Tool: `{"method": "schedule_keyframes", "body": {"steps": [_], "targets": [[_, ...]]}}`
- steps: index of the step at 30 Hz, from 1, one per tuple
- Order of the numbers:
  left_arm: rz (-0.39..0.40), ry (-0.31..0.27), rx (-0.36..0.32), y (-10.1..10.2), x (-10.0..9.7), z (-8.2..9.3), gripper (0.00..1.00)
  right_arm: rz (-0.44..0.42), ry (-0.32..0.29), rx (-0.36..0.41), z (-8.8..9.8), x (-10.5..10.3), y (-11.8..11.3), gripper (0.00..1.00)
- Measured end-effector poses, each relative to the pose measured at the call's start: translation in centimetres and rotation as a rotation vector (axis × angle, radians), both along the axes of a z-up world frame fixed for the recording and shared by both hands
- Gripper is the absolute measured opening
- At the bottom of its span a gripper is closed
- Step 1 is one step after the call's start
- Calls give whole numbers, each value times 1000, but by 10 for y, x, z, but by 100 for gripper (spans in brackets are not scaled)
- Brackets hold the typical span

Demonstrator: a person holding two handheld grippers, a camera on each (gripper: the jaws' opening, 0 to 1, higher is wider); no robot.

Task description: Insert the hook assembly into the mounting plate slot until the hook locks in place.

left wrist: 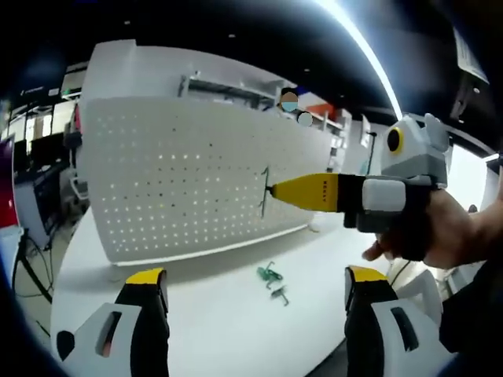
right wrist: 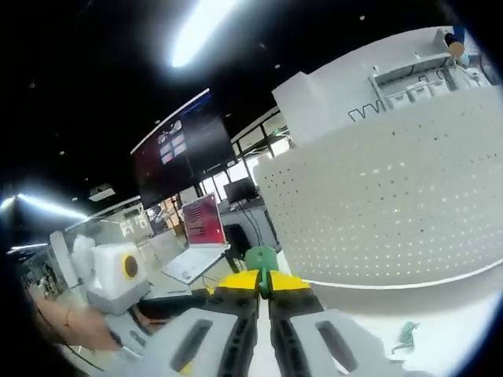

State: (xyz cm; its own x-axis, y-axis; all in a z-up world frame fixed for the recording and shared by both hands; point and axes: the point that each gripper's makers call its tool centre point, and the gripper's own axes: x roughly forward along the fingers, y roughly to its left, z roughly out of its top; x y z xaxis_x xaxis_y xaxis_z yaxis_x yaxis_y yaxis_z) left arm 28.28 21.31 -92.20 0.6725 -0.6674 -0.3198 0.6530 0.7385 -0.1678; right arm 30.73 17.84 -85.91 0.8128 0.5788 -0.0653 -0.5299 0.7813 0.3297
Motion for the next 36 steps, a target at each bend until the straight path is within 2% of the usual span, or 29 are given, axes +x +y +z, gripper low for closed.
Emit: {"method": "schedule_keyframes", "body": {"steps": [4, 9, 17, 25, 30, 33, 36], "targets": [[-14, -12, 55, 1, 0, -4, 98, -51, -26, -9, 4, 8, -12, 0], [-28, -21, 44, -2, 0, -1, 99, -132, -27, 14, 2, 17, -26, 0], [-29, 0, 16, -5, 1, -3, 100, -181, -58, -24, 4, 32, -33, 0], [-12, 22, 26, 5, 4, -11, 98, -250, -96, -67, 9, 62, -52, 0], [-8, 35, 18, 7, 4, -12, 98, -295, -99, -96, 9, 85, -66, 0], [-9, 43, 15, 7, 5, -15, 98, -328, -82, -72, 9, 98, -75, 0], [-14, 50, 18, 6, 5, -17, 97, -352, -85, -80, 10, 109, -82, 0]]}}
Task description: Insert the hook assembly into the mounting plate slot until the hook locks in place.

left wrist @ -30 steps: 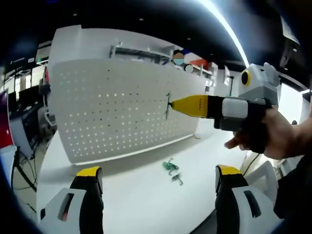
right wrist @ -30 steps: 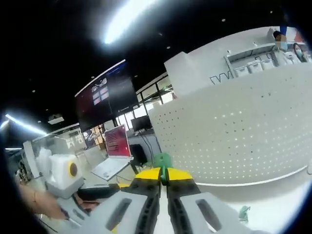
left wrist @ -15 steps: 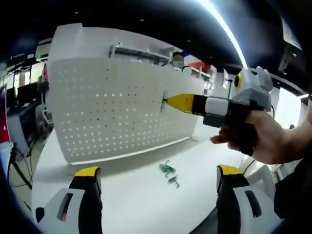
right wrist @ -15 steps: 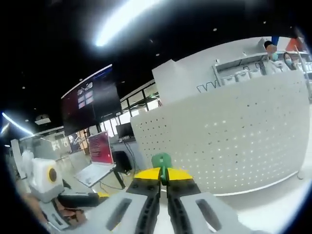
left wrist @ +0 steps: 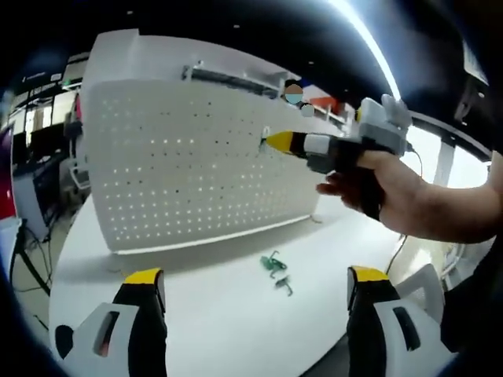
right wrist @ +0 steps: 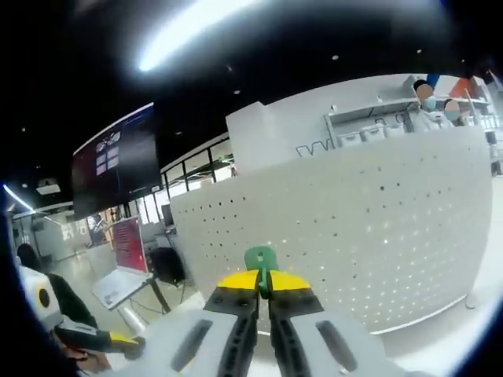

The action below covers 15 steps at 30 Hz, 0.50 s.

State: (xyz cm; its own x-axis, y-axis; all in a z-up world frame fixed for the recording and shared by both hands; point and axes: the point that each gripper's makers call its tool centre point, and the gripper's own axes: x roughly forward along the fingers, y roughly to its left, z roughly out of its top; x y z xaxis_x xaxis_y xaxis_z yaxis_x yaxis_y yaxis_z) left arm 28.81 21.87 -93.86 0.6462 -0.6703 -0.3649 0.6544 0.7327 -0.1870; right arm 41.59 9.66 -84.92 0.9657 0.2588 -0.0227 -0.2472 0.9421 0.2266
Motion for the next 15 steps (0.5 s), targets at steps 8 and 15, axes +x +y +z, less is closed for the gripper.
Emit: {"method": "schedule_keyframes", "body": {"steps": [8, 15], "targets": [[8, 15, -9, 1, 1, -2, 96, -55, -12, -49, 5, 28, -21, 0], [14, 19, 4, 7, 3, -6, 95, -157, -19, -52, 14, 55, -53, 0]]}}
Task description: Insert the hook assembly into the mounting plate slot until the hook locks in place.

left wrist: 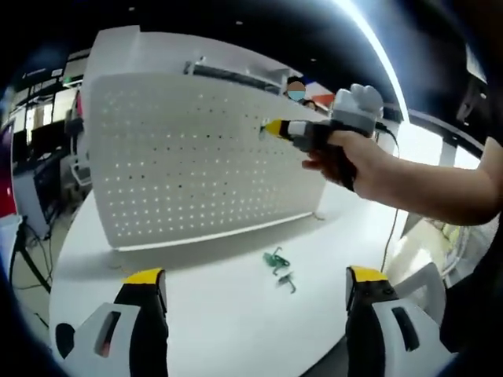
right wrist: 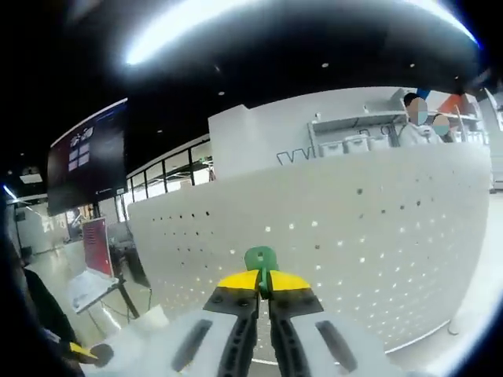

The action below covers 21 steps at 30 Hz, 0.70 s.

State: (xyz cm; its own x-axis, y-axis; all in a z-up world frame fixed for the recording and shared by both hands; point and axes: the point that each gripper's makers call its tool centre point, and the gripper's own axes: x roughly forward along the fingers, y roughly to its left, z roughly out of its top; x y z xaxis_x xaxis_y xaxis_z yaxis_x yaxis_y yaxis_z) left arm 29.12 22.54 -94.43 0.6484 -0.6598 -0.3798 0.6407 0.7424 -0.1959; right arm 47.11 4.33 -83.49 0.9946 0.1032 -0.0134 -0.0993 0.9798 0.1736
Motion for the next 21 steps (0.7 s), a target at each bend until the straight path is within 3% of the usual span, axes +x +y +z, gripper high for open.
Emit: {"method": "schedule_keyframes", "body": {"steps": [1, 8, 10, 16, 21], "targets": [[2, 1, -1, 1, 0, 0, 95, -35, -7, 38, 3, 4, -8, 0], [1, 16, 2, 1, -1, -6, 95, -104, -37, 27, 15, 16, -31, 0], [6, 24, 3, 3, -1, -9, 94, -132, -61, -25, 22, 18, -38, 0], [5, 36, 2, 2, -1, -12, 94, -132, -79, -83, 34, 27, -36, 0], [13, 35, -4, 3, 1, -11, 94, -143, -61, -67, 32, 32, -36, 0]]}}
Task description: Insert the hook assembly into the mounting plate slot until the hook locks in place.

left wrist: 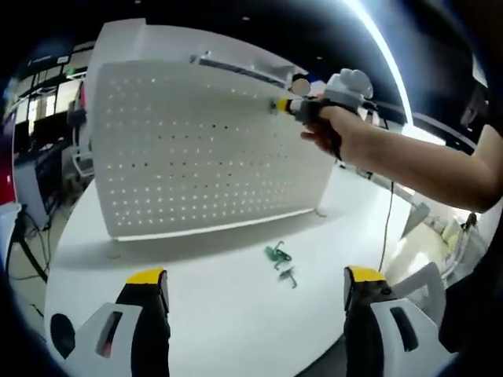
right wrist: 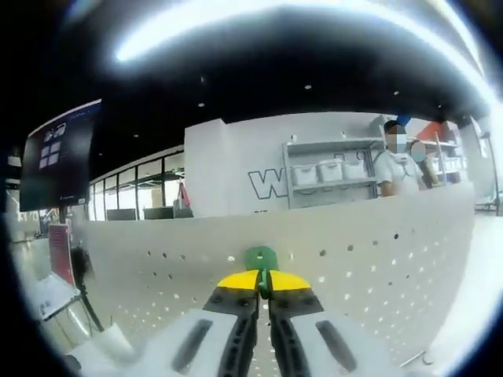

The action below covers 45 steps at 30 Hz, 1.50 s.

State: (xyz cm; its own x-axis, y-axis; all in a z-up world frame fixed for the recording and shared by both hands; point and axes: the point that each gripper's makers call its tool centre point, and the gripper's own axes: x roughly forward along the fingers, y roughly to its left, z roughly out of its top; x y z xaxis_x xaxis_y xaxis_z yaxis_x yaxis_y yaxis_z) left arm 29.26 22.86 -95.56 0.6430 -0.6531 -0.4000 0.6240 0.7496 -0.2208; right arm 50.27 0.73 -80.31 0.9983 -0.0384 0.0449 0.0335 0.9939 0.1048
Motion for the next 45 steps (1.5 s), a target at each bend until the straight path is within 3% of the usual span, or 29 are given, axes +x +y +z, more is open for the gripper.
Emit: {"method": "schedule_keyframes", "body": {"steps": [22, 24, 27, 30, 34, 42, 45], "targets": [[19, 19, 5, 6, 1, -5, 93, -32, 9, -13, -7, 8, 2, 1], [16, 21, 6, 6, 1, -4, 93, -5, 18, 43, -7, 7, 1, 1], [17, 21, 14, 7, 0, -4, 93, -10, 25, -3, -8, 6, 1, 2], [26, 23, 16, 9, 0, -4, 93, -9, 28, 14, -8, 4, -1, 8], [-8, -14, 126, 9, -3, -6, 94, 31, 24, 56, -4, 2, 2, 17], [-29, -3, 89, -5, -5, -1, 95, 42, -24, 45, 20, -21, -9, 21], [-36, -3, 96, -6, -5, 0, 95, 73, -39, -47, 26, -31, -11, 22]]}}
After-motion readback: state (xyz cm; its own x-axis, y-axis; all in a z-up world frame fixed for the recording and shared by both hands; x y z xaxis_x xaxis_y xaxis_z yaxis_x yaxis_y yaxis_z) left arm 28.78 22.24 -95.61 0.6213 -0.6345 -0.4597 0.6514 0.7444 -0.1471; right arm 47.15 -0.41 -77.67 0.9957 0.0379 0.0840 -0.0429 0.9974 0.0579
